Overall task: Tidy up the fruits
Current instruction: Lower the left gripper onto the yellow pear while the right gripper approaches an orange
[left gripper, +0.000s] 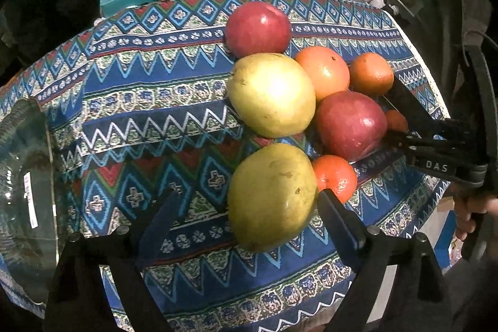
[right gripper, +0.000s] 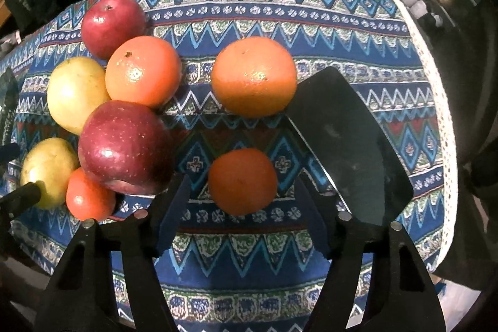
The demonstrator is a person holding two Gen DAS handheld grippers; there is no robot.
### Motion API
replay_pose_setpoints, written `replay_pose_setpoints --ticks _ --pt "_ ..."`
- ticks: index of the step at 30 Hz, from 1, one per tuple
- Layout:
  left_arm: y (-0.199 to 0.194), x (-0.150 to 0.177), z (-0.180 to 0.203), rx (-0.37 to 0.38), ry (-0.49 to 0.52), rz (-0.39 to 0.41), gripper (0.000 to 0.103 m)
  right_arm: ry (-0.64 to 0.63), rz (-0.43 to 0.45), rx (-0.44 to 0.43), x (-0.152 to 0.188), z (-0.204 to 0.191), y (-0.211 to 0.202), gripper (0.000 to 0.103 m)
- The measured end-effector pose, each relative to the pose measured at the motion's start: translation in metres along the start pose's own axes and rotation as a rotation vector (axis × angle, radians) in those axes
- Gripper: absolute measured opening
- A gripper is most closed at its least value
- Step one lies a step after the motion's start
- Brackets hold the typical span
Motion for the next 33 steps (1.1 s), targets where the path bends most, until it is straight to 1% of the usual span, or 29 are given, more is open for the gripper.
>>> replay_pose_setpoints --ticks 2,5,9,12,16,19,27,31,33 --pt "0.005 0.001 0.002 0.015 0.003 -0.01 0.089 -0.001 -0.008 -0.006 0.0 0.0 0.004 0.063" --pt "0.012 0.003 0.006 0.049 -0.003 -0.031 0.081 -0.001 -0.009 -0.012 0.0 0.0 0.007 0.058" --pt "0.02 0.003 0.013 0.083 0.007 -0.05 0.069 0.001 -0.006 -0.016 -0.001 0.0 0.011 0.05" --pt "0.023 0.003 0.015 0.068 0.019 -0.037 0.068 0.009 -0.01 -0.016 -0.002 0.002 0.017 0.048" --pt "0.024 0.001 0.015 0.074 0.01 -0.03 0.068 0.005 0.002 -0.014 -0.002 0.004 0.017 0.045" --pt "0.021 0.002 0.014 0.051 0.02 -0.016 0.068 -0.001 0.015 -0.007 -0.004 0.004 0.014 0.045" --pt "0.006 0.003 0.0 0.029 0.001 0.018 0.068 0.007 0.094 0.006 -0.011 0.002 -0.018 0.044" --pt "-0.011 0.001 -0.002 0.023 -0.002 0.062 0.068 0.001 0.129 0.01 -0.014 -0.006 -0.038 0.044" --pt "-0.02 0.0 -0.001 0.023 -0.006 0.083 0.068 0.002 0.162 0.005 -0.017 -0.01 -0.051 0.044"
Point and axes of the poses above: each gripper's, at about its wrist camera, not at the fingertips, and y roughly the way its jaws point, z to its right, x to its underside, the point moved 1 cm from there along y, roughly the way its jaws point, and after that the axes turned 3 degrees about z, right-handed, at the moved point
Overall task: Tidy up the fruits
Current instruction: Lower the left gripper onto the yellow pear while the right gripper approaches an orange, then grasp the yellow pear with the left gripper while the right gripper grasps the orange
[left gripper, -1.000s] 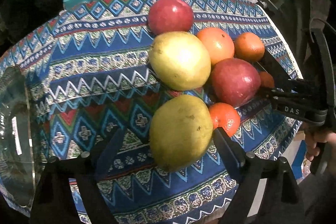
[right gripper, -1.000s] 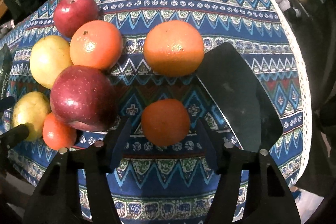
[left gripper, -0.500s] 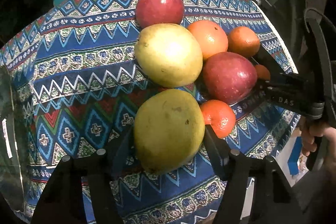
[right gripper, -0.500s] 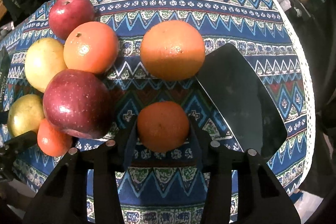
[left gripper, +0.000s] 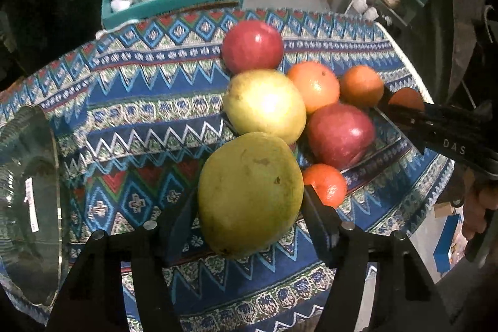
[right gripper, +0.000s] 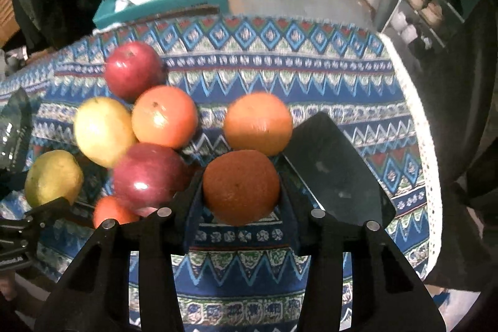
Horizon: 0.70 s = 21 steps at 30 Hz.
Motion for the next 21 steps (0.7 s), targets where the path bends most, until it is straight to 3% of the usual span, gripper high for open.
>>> replay_pose_setpoints --ticks 21 --pt "-0.104 -0.021 0.005 -0.041 -0.004 0.265 0.068 0.01 0.296 -0.067 -0.019 -0.025 -0.112 0.044"
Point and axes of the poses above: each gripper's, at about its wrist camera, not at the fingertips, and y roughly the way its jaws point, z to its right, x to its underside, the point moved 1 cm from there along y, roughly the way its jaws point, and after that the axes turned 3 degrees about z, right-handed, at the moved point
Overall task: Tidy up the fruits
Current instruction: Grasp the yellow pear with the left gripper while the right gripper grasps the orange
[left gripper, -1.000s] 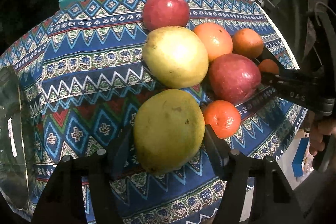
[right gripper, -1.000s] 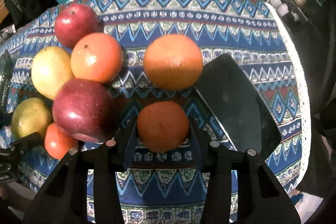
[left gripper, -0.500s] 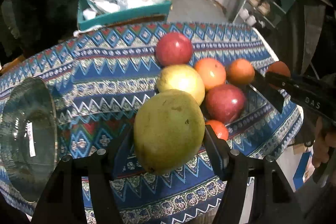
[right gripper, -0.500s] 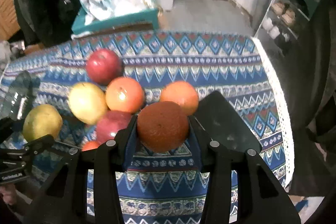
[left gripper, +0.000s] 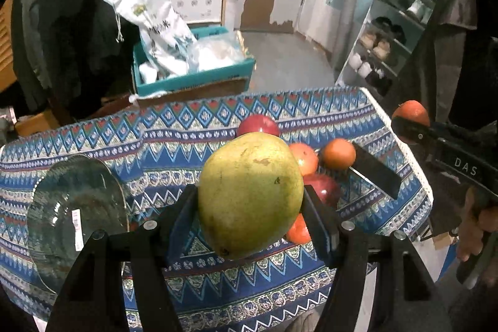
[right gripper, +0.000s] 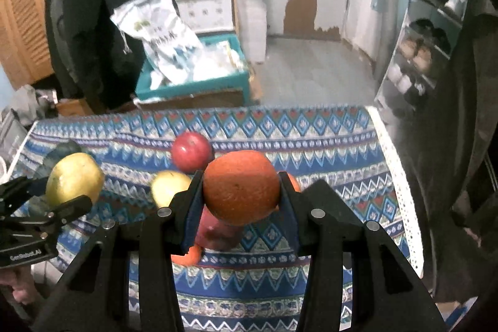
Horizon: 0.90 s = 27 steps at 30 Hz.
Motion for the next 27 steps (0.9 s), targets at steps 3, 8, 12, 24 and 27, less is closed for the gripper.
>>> replay_pose_setpoints --ticks 3,8,12,24,27 --pt "-0.011 -0.003 -0.002 0.001 -0.006 0.021 0.068 -0.006 0.031 -0.015 -0.006 -0.007 -0.012 0.044" --pt "-0.029 -0.008 -0.01 -0.004 -0.019 0.061 0.068 -0.023 0.073 -0.043 -0.017 -0.02 -0.028 0.044" --pt "-0.043 -0.012 -0.02 -0.011 -0.036 0.092 0.068 -0.036 0.102 -0.07 -0.023 -0.033 -0.037 0.044" --pt "-0.077 -0.014 -0.052 -0.059 -0.085 0.156 0.068 -0.089 0.129 -0.149 -0.041 -0.081 -0.042 0.044" --pt "-0.082 -0.014 -0.06 -0.073 -0.094 0.167 0.068 -0.101 0.126 -0.168 -0.045 -0.094 -0.038 0.044"
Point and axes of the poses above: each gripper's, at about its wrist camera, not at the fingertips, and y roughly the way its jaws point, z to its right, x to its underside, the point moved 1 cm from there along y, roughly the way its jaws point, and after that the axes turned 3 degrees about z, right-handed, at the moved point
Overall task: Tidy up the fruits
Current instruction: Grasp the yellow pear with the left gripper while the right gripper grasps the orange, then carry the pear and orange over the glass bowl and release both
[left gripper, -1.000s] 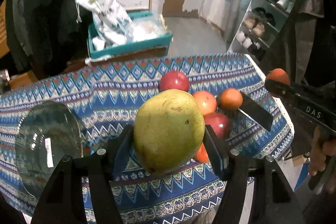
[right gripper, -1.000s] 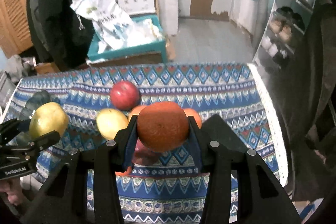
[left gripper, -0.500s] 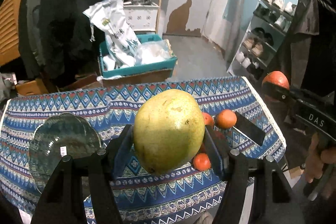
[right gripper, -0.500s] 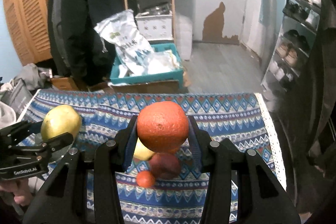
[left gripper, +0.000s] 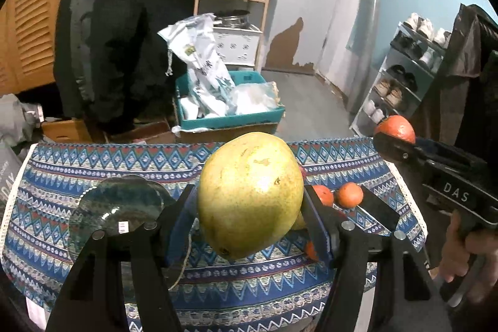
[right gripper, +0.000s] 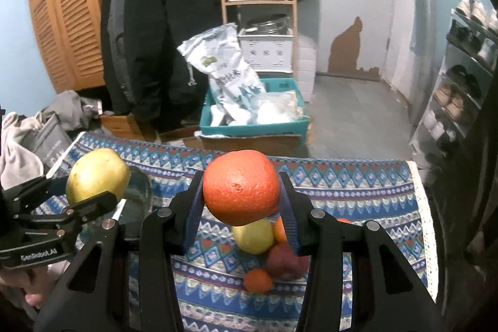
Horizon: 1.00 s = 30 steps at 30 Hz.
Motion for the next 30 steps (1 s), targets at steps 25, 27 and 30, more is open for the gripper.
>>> replay_pose_setpoints --ticks 25,27,30 --pt "-0.018 0.01 -0.109 -0.158 -0.158 0.009 0.068 -0.097 -0.073 -0.179 -0.03 -0.124 0.072 0.044" --pt "-0.018 0.011 -0.119 -0.17 -0.172 0.006 0.068 -0.108 -0.083 -0.188 -0.031 -0.135 0.078 0.044" --pt "-0.017 0.015 -0.132 -0.186 -0.19 -0.005 0.068 -0.119 -0.095 -0.201 -0.032 -0.148 0.086 0.044"
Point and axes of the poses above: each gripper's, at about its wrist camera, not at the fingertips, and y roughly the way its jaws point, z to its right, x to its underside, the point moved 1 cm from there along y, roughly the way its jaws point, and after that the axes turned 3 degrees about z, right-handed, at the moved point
